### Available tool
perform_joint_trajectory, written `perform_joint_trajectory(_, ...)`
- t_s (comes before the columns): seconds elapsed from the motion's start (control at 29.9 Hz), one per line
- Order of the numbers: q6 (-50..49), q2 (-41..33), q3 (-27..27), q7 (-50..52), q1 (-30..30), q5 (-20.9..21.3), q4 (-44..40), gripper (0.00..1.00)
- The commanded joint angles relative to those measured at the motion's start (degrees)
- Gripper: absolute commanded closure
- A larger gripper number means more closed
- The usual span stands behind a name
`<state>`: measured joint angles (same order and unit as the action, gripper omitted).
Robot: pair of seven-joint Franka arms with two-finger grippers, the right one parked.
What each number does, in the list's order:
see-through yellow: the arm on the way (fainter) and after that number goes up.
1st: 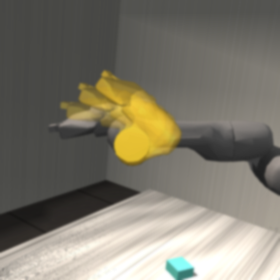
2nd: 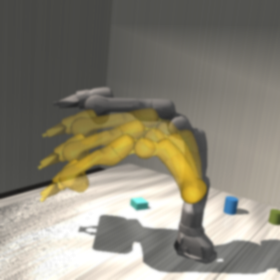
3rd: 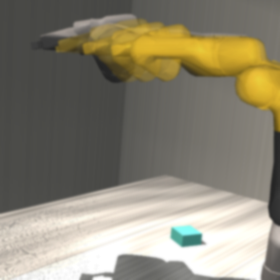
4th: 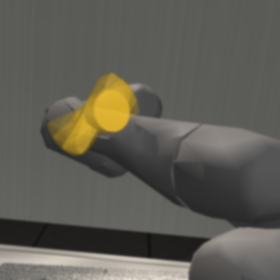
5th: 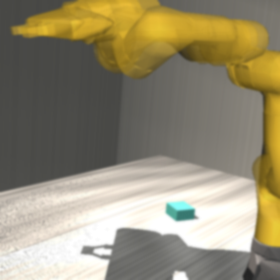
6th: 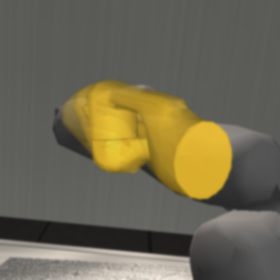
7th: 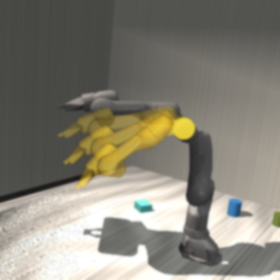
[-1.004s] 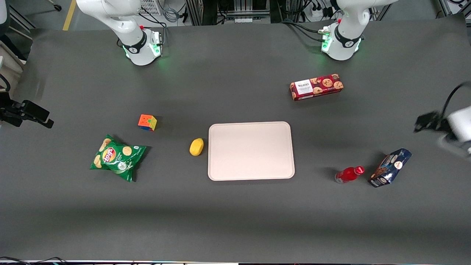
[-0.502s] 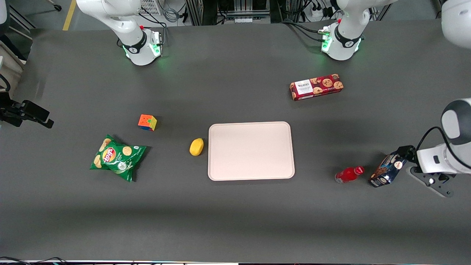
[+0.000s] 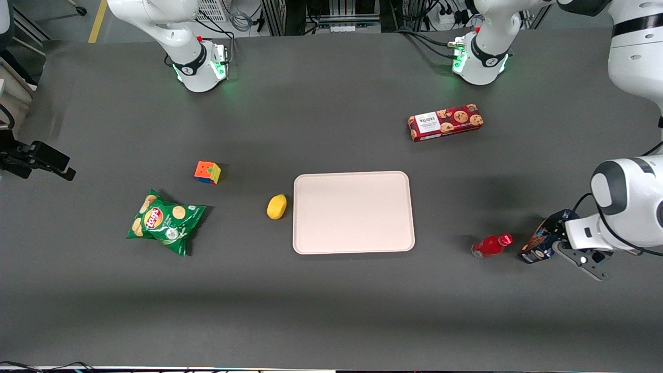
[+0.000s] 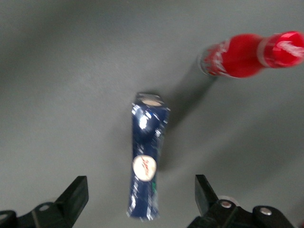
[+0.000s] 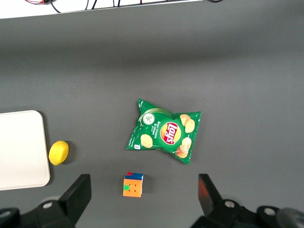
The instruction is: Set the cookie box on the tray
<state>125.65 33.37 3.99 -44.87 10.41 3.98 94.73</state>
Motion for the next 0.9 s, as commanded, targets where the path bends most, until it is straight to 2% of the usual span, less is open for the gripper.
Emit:
perform_joint_trajectory(0.0, 2.8, -2.0, 0.1, -0.2, -0.1, 0.6, 4.0, 0.0)
perform_joint_trajectory(0.07, 5.6, -2.0, 0.1, -0.2, 0.0, 0.6, 5.9, 0.0)
perform_joint_trajectory(0.1, 6.7, -2.0, 0.1, 0.0, 0.0, 0.6, 6.4, 0.07)
perform_joint_trajectory(0.13, 7.3, -2.0, 0.1, 0.0, 0.1, 0.6, 6.9, 0.22)
perform_joint_trajectory(0.17, 7.5, -1.8, 0.1, 0.0, 0.1, 0.6, 6.9, 0.42)
perform_joint_trajectory(0.23, 7.2, -1.8, 0.1, 0.6, 0.1, 0.5, 6.9, 0.85)
perform_joint_trajectory(0.27, 6.7, -1.9, 0.1, 1.2, 0.1, 0.5, 6.8, 1.0)
perform_joint_trajectory(0.57, 3.2, -2.9, 0.1, 2.9, 0.1, 0.5, 4.8, 1.0)
perform_joint_trajectory(0.87, -13.1, -9.3, 0.0, 5.8, 0.1, -0.5, -3.2, 1.0)
